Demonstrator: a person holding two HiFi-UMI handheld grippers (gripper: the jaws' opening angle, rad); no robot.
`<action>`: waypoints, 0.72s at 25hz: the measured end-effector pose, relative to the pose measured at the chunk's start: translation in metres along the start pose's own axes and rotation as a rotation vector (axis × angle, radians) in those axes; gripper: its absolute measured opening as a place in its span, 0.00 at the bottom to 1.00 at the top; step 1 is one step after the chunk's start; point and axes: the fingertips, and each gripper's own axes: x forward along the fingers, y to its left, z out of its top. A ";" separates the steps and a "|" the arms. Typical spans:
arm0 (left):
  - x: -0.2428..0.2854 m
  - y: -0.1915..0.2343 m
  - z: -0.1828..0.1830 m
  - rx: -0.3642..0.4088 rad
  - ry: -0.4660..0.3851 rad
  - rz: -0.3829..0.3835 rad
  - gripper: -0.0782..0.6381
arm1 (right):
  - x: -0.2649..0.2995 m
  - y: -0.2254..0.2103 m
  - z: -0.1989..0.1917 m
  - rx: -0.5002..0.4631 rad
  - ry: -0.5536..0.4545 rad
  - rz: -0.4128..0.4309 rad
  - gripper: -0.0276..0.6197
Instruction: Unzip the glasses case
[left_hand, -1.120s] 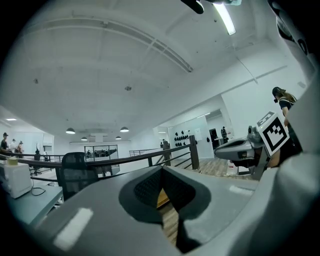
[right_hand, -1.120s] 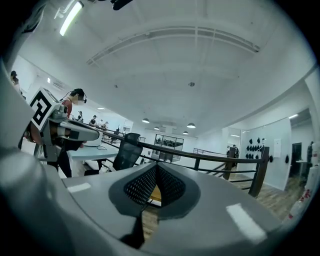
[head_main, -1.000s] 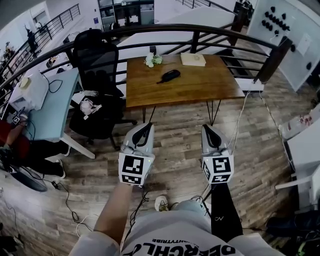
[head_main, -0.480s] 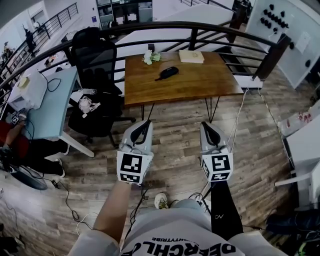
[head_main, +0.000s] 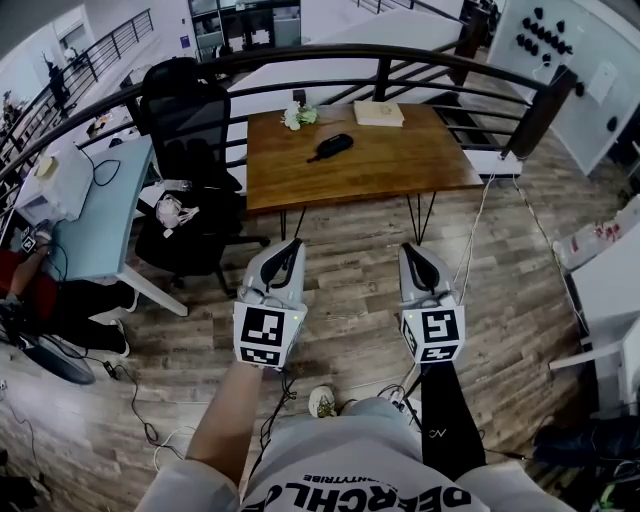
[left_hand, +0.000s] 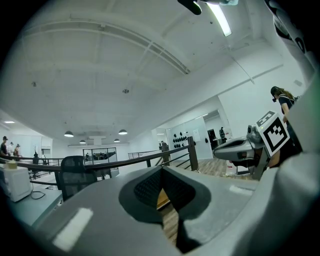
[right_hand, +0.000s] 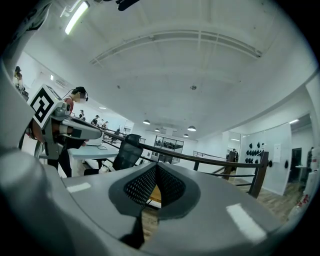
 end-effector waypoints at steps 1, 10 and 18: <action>-0.001 0.000 0.001 0.000 -0.001 0.000 0.11 | -0.001 0.000 0.000 0.000 0.000 -0.001 0.09; -0.009 0.004 0.000 0.007 -0.022 0.005 0.11 | -0.001 0.004 0.001 0.013 -0.011 -0.019 0.09; -0.006 0.016 0.002 -0.014 -0.064 0.011 0.27 | 0.007 0.006 0.001 0.012 -0.017 -0.004 0.24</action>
